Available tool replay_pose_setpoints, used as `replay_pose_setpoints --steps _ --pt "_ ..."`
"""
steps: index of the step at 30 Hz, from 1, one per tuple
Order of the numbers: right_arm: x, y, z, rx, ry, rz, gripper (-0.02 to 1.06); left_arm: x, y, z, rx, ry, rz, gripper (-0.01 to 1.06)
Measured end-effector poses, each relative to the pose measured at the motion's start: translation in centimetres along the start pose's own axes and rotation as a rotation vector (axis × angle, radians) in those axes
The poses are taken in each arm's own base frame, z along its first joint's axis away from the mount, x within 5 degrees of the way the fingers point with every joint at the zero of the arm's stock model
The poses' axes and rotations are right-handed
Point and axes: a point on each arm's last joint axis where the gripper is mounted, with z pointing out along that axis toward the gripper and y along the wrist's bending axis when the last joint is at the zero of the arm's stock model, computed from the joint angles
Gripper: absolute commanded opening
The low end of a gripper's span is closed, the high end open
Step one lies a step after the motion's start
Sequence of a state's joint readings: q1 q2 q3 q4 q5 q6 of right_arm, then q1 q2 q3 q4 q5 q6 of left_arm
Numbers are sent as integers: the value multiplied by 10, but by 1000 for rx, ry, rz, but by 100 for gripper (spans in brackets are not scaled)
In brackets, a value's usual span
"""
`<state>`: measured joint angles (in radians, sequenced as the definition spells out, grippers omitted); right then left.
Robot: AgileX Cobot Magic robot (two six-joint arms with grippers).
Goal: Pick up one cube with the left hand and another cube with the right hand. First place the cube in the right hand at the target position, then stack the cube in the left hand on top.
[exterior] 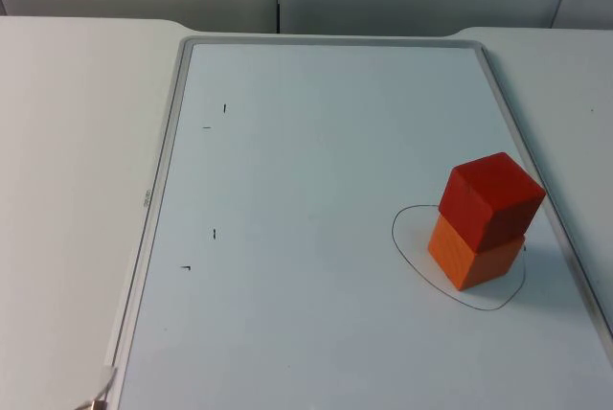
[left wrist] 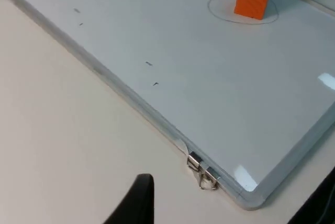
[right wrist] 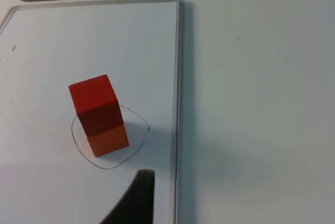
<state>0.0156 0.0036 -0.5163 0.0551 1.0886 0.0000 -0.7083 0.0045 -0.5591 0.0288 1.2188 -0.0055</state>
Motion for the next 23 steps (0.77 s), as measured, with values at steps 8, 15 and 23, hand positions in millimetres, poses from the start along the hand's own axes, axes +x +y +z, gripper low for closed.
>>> replay_pose_setpoints --steps 8,15,23 --pt "0 0 0 0 0 0 104 0 -5 0 -237 5 -154 105" --pt "0 0 0 0 0 0 104 -1 -10 1 -465 10 -302 105" --pt "0 0 0 0 0 0 104 -2 -13 2 -606 13 -394 105"
